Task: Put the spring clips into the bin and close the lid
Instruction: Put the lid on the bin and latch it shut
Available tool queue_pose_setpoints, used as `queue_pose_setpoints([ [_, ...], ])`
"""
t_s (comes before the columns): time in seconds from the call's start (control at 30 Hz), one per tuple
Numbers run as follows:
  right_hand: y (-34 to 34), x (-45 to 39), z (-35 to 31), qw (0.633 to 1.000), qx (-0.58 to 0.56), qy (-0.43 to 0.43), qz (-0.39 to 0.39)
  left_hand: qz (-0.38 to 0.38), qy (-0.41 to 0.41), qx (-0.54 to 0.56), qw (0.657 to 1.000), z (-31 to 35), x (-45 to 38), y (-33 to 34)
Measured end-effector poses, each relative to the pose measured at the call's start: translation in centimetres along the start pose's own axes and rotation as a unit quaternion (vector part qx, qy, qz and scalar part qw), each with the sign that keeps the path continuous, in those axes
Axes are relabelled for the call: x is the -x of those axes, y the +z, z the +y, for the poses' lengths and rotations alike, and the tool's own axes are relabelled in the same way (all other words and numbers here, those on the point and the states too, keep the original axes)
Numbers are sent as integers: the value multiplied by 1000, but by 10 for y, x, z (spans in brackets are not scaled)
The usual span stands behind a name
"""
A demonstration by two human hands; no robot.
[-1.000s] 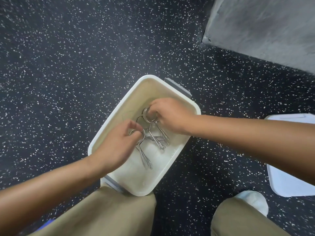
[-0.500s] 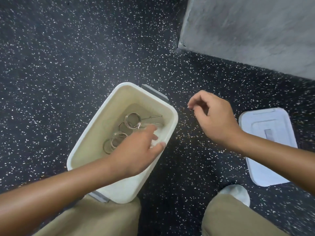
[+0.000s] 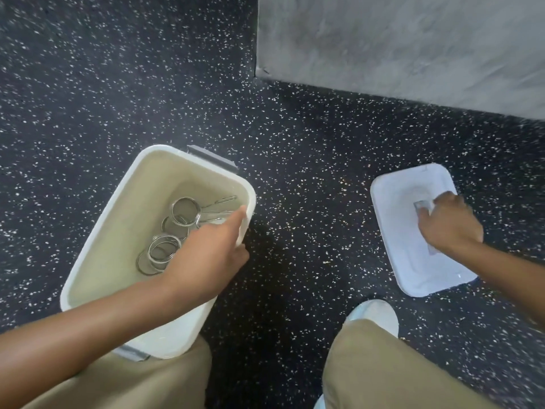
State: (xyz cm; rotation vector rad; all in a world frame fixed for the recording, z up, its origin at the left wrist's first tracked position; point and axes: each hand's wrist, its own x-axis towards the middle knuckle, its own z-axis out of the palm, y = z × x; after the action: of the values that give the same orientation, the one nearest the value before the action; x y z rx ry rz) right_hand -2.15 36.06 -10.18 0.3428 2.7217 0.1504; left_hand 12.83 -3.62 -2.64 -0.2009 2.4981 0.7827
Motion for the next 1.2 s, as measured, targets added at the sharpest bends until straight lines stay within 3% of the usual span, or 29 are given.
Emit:
queue_pose_setpoints([
  [0.1, 9, -4, 23, 997, 48, 40, -41, 10, 3, 0, 1000, 7, -6, 1],
  [0.37, 26, -4, 37, 995, 75, 18, -56, 4, 8, 33, 999, 65, -47, 5],
  [0.5, 25, -7, 34, 995, 96, -26, -33, 9, 28, 34, 999, 93, -68, 13],
  [0.83, 26, -26, 31, 970, 201, -98, -94, 5, 29, 39, 999, 110, -92, 7],
  [1.2, -45, 2, -8, 991, 87, -97, -37, 98, 61, 70, 991, 68, -49, -39],
])
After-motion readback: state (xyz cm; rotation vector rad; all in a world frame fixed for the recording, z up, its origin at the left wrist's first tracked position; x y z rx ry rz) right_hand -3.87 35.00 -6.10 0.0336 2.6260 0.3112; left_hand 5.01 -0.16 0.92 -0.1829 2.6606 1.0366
